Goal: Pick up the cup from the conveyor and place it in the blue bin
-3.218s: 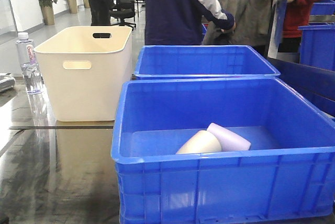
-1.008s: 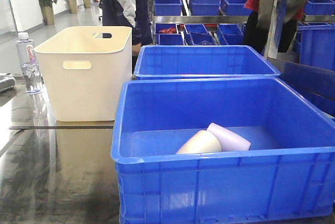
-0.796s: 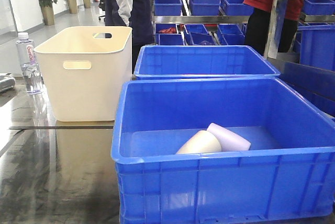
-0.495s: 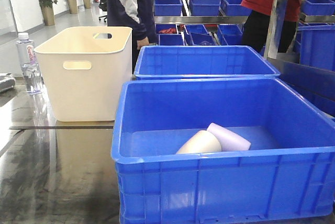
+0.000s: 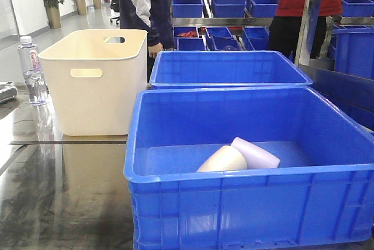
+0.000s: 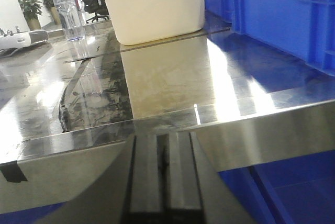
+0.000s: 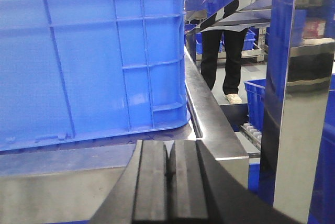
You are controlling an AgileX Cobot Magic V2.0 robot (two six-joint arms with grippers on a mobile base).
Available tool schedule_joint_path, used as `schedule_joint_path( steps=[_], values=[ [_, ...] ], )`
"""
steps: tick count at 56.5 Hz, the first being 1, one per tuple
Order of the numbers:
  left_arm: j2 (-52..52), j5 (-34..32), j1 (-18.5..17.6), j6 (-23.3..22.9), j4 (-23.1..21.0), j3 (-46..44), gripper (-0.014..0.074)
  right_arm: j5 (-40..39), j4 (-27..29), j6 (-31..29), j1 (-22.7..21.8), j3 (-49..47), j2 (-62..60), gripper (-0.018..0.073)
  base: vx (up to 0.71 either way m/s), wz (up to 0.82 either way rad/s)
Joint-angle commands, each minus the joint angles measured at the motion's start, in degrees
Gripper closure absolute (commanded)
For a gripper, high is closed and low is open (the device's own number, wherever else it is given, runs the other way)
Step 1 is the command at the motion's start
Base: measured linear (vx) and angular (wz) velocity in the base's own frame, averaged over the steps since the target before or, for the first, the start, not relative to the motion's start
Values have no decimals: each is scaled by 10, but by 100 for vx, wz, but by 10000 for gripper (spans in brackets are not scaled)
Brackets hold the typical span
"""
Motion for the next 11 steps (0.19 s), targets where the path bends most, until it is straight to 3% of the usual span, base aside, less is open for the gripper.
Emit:
schedule_joint_path(
  steps=[1,11],
  values=[
    [-9,-46,1,-5,-7,7,598,-45,-5,-1,-1,11,-7,568,0,0],
    [-9,-46,1,-5,-7,7,598,-45,-5,-1,-1,11,-7,568,0,0]
  ],
)
